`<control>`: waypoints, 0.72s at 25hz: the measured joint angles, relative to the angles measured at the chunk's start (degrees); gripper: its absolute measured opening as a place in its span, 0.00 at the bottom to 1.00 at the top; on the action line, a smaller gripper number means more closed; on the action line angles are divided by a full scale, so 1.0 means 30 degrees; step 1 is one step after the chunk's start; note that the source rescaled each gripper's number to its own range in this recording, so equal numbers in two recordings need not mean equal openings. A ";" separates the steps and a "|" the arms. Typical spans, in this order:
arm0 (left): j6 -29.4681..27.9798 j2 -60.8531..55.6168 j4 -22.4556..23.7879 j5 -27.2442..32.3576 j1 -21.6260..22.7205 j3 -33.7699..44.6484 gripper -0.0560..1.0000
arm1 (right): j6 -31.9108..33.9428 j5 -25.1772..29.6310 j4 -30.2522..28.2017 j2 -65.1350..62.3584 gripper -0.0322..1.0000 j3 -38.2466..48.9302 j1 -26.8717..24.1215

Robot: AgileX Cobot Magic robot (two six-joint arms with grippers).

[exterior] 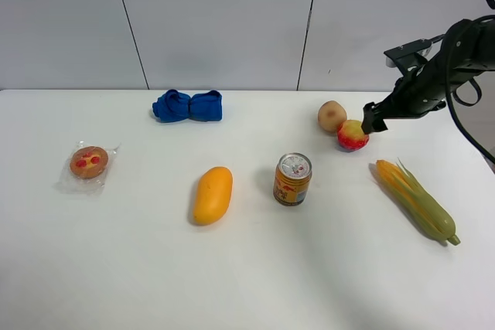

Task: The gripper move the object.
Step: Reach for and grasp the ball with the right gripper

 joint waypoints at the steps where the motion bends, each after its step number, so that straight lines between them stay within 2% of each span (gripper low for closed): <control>1: 0.0000 0.0000 0.0000 0.0000 0.0000 0.0000 1.00 | 0.0000 -0.0042 0.0061 0.0071 1.00 0.0000 0.0060; 9: 0.0000 0.0000 0.0000 0.0000 0.0000 0.0000 1.00 | -0.0410 -0.1418 0.0406 0.0518 1.00 0.0000 0.1422; 18: 0.0000 0.0000 0.0000 0.0000 0.0000 0.0000 1.00 | -0.0426 -0.2490 0.0532 0.1864 1.00 0.0000 0.1537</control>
